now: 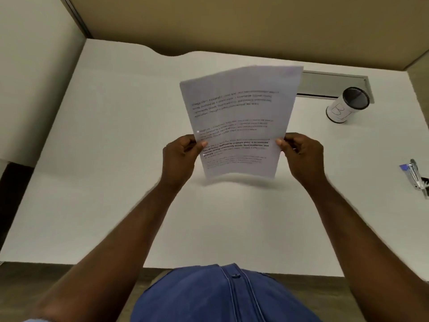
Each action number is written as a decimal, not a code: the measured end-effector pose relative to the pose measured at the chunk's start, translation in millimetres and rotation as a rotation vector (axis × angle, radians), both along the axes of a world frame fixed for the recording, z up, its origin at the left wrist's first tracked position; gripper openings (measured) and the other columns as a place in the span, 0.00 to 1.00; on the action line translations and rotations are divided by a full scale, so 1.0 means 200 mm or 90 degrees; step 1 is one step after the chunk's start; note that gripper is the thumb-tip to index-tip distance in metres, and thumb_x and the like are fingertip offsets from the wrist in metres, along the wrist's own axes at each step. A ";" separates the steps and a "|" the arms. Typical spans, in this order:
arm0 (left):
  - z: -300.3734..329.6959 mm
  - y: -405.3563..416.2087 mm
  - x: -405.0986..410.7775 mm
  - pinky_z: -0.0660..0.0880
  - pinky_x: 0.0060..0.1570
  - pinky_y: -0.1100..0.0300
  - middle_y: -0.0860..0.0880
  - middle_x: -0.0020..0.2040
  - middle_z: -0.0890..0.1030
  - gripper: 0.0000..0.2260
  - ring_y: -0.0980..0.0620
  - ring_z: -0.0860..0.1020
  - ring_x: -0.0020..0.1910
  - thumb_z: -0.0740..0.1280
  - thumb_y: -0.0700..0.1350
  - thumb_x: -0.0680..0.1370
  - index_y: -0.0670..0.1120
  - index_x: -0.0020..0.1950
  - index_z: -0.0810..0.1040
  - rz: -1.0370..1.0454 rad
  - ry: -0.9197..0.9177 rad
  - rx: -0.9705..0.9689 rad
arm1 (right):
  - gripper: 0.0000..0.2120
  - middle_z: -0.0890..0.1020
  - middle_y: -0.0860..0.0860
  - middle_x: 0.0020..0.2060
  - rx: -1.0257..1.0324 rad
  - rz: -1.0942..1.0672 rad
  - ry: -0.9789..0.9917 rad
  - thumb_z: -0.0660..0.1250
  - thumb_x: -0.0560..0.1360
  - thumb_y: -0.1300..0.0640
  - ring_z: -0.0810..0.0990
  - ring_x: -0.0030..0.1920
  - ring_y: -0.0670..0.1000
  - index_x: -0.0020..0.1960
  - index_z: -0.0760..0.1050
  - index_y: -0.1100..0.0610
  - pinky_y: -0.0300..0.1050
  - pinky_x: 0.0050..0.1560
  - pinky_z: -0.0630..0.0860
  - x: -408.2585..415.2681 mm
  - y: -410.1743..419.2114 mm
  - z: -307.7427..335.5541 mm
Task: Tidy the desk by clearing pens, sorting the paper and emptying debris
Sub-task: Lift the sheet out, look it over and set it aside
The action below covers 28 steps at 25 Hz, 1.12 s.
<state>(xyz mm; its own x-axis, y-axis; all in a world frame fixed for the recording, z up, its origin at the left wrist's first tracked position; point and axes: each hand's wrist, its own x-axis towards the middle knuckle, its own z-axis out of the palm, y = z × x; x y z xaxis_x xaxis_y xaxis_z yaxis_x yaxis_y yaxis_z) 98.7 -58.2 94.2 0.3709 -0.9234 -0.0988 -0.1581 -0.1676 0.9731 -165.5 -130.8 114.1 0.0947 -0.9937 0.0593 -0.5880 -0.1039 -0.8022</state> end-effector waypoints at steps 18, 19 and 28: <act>0.12 0.14 -0.29 0.74 0.48 0.66 0.62 0.41 0.82 0.03 0.60 0.79 0.41 0.70 0.42 0.75 0.50 0.47 0.81 0.076 -0.143 -0.081 | 0.06 0.82 0.46 0.41 -0.143 -0.130 -0.067 0.69 0.74 0.58 0.79 0.39 0.46 0.48 0.81 0.61 0.30 0.44 0.72 -0.16 0.27 -0.02; 0.12 0.14 -0.29 0.74 0.48 0.65 0.61 0.41 0.82 0.03 0.58 0.79 0.41 0.70 0.42 0.75 0.50 0.47 0.81 0.077 -0.138 -0.081 | 0.07 0.82 0.46 0.41 -0.137 -0.134 -0.073 0.68 0.74 0.58 0.79 0.40 0.47 0.48 0.81 0.61 0.30 0.45 0.72 -0.16 0.28 -0.03; 0.14 0.10 -0.18 0.77 0.46 0.67 0.55 0.46 0.85 0.05 0.58 0.83 0.45 0.70 0.39 0.75 0.47 0.49 0.82 0.056 0.032 -0.025 | 0.03 0.83 0.46 0.40 -0.018 -0.037 -0.150 0.67 0.76 0.59 0.79 0.38 0.38 0.48 0.79 0.55 0.29 0.42 0.74 -0.10 0.16 0.02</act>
<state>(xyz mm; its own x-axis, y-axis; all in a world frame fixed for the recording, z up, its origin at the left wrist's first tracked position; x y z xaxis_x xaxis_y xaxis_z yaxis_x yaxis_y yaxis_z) 63.0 -38.4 121.7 0.4461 -0.8911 -0.0834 -0.0948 -0.1397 0.9856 -185.8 -98.6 117.8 0.0177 -0.9947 0.1013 -0.3907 -0.1002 -0.9151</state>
